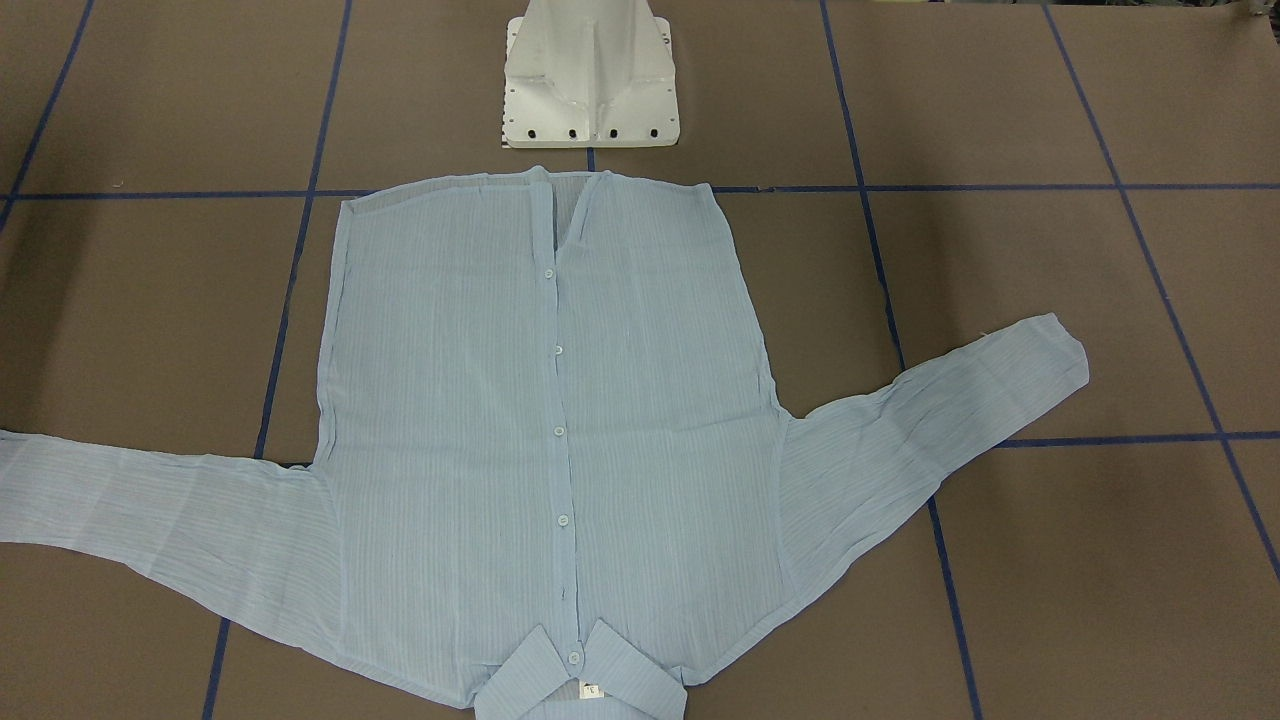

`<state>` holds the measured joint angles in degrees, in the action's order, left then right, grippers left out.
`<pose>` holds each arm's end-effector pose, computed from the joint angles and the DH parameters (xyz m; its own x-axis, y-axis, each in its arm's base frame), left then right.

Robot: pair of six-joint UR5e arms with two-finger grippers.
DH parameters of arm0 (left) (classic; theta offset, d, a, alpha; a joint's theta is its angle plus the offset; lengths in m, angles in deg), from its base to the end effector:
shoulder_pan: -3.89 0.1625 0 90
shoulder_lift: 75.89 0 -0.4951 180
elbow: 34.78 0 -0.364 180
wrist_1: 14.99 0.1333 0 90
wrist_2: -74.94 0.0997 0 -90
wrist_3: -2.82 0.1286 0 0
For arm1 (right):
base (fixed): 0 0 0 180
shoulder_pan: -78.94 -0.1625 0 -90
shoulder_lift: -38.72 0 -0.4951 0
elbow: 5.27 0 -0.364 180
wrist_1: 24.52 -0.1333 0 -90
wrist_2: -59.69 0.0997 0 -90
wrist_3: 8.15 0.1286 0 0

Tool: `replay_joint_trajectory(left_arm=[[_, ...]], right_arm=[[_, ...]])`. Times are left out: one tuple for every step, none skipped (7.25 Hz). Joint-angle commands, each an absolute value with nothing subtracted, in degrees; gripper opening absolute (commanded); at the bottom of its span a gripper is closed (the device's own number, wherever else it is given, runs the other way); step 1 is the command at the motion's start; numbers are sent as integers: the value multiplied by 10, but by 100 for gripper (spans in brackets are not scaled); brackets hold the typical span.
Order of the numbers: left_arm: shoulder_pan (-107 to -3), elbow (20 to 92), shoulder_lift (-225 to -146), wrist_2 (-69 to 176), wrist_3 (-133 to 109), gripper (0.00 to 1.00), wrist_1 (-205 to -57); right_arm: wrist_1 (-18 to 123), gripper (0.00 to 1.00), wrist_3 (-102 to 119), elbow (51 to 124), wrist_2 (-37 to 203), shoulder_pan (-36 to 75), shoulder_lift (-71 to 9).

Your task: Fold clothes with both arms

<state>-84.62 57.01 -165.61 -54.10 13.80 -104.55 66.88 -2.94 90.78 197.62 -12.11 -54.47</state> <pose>-0.0402 -0.4642 0.7460 0.7570 0.2217 -0.6147 -0.1734 0.9751 0.1383 0.0459 -0.4371 0.7223 0.6658 0.0842 0.7413 -0.0791 0.9960 -0.0420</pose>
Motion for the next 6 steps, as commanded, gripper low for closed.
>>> replay_joint_trajectory(left_arm=[[-845, 571, -1666, -541, 139, 99, -1063], [-846, 573, -1674, -542, 139, 99, -1072], [-846, 577, -1684, -545, 139, 99, -1073], [-844, 573, -1701, -576, 138, 99, -1085], [-824, 565, -1696, -580, 137, 99, -1142], [-819, 546, -1696, -607, 134, 99, -1160]], right_arm=[[667, 100, -27, 908, 1979, -120, -543], [662, 100, -28, 907, 1978, -114, -534], [635, 100, -25, 904, 1978, -112, -528], [608, 100, -27, 887, 1976, -98, -525], [506, 100, -25, 820, 1977, -93, -520], [381, 100, -3, 735, 1973, -73, -508]])
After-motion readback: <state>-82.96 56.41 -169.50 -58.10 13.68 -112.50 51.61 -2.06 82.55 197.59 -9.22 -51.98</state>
